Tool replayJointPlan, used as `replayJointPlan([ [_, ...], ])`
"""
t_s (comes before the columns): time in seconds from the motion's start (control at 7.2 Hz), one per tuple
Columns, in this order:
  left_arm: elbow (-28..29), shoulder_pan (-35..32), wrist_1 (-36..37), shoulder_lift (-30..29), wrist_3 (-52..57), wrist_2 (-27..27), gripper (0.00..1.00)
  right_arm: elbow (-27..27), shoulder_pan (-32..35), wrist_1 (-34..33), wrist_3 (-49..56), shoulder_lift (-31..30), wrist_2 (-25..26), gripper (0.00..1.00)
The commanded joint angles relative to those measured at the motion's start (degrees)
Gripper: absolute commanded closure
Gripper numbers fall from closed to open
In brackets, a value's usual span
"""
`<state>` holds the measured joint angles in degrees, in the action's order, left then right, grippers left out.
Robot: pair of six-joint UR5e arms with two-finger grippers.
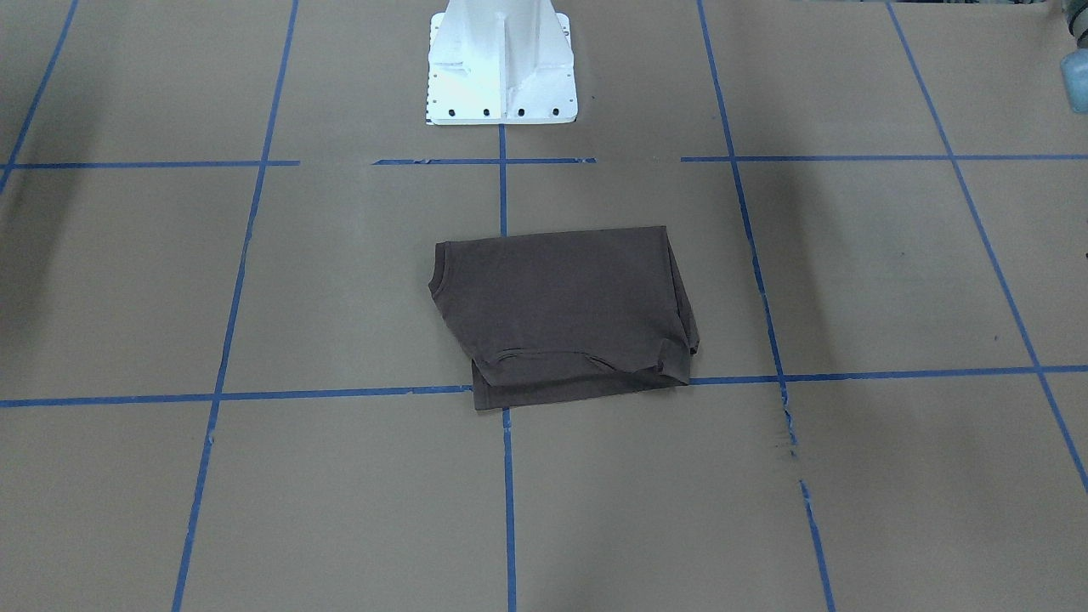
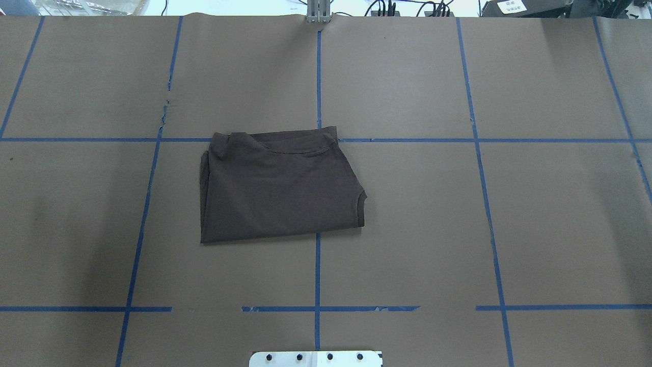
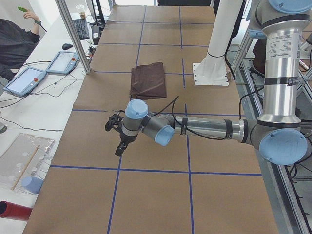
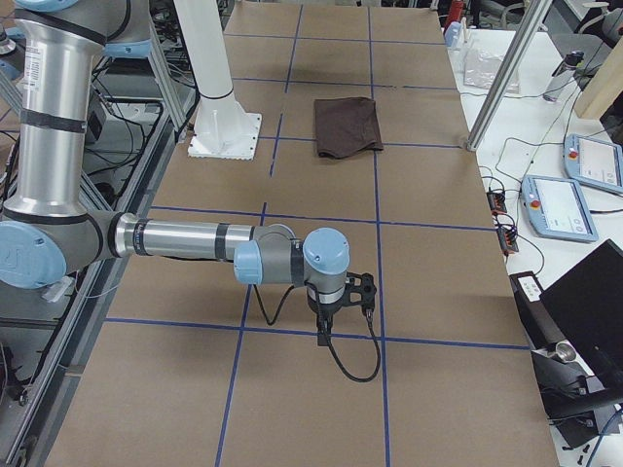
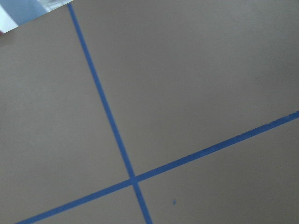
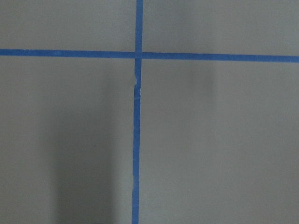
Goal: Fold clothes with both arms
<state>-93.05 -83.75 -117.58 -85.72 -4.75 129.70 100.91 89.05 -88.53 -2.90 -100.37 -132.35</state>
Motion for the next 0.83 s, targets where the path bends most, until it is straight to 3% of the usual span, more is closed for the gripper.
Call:
replayJointPlan([
  [0.0, 0.76, -4.30, 2.96, 4.84, 6.82, 7.05, 0.00, 7.71, 0.34, -9.39, 0.26, -3.40, 0.95, 0.00],
  [0.14, 0.85, -4.57, 8.10, 5.39, 7.29, 7.06, 0.00, 7.12, 0.25, -5.55, 0.09, -4.03, 1.22, 0.00],
  [0.56, -1.51, -8.09, 24.02, 5.13, 12.39, 7.15, 0.00, 6.94, 0.25, -4.73, -0.17, -4.30, 1.13, 0.00],
  [0.69, -2.92, -8.09, 25.89, 5.30, 12.40, 7.15, 0.00, 6.94, 0.25, -4.81, -0.26, -4.30, 0.96, 0.00],
])
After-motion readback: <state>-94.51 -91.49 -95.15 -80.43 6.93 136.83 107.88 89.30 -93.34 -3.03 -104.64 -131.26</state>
